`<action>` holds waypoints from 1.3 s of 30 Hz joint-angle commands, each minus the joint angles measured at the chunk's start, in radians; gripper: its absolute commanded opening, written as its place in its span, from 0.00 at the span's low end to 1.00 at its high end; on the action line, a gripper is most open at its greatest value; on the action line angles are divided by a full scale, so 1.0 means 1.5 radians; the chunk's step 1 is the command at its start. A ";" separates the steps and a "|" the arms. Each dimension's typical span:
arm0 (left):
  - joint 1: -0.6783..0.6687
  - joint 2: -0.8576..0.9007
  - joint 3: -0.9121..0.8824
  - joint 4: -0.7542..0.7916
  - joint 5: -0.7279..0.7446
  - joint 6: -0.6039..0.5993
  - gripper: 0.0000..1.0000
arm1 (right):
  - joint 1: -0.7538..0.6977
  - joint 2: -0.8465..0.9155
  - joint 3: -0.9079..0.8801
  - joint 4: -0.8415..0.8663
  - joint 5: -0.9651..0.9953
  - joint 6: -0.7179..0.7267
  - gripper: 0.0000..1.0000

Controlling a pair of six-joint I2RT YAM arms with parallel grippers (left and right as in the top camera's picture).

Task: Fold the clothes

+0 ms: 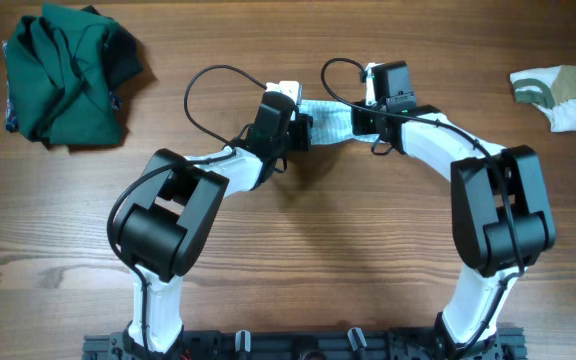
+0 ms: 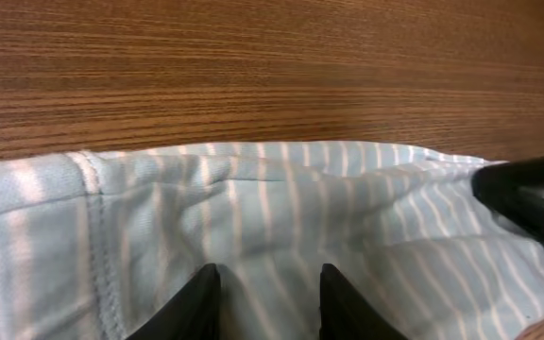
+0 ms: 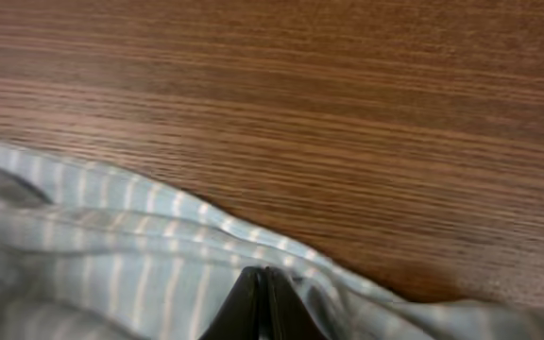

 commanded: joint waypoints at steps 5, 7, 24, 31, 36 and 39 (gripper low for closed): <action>0.005 -0.011 0.005 -0.006 -0.009 0.004 0.35 | 0.001 0.054 0.007 -0.004 0.169 0.033 0.05; 0.005 -0.011 0.005 -0.006 -0.012 0.004 0.35 | -0.003 0.054 0.007 -0.031 0.258 0.064 0.05; 0.005 -0.010 0.005 -0.005 -0.012 0.004 0.36 | -0.058 0.053 0.047 -0.140 0.331 0.093 0.11; 0.005 -0.009 0.005 -0.006 -0.019 0.004 0.36 | -0.058 0.047 0.153 -0.249 0.333 0.102 0.19; 0.005 -0.009 0.005 -0.005 -0.019 0.004 0.37 | -0.059 0.042 0.220 -0.375 0.333 0.175 0.20; 0.005 -0.009 0.005 -0.001 -0.019 0.004 0.45 | -0.059 0.026 0.232 -0.410 0.273 0.198 0.14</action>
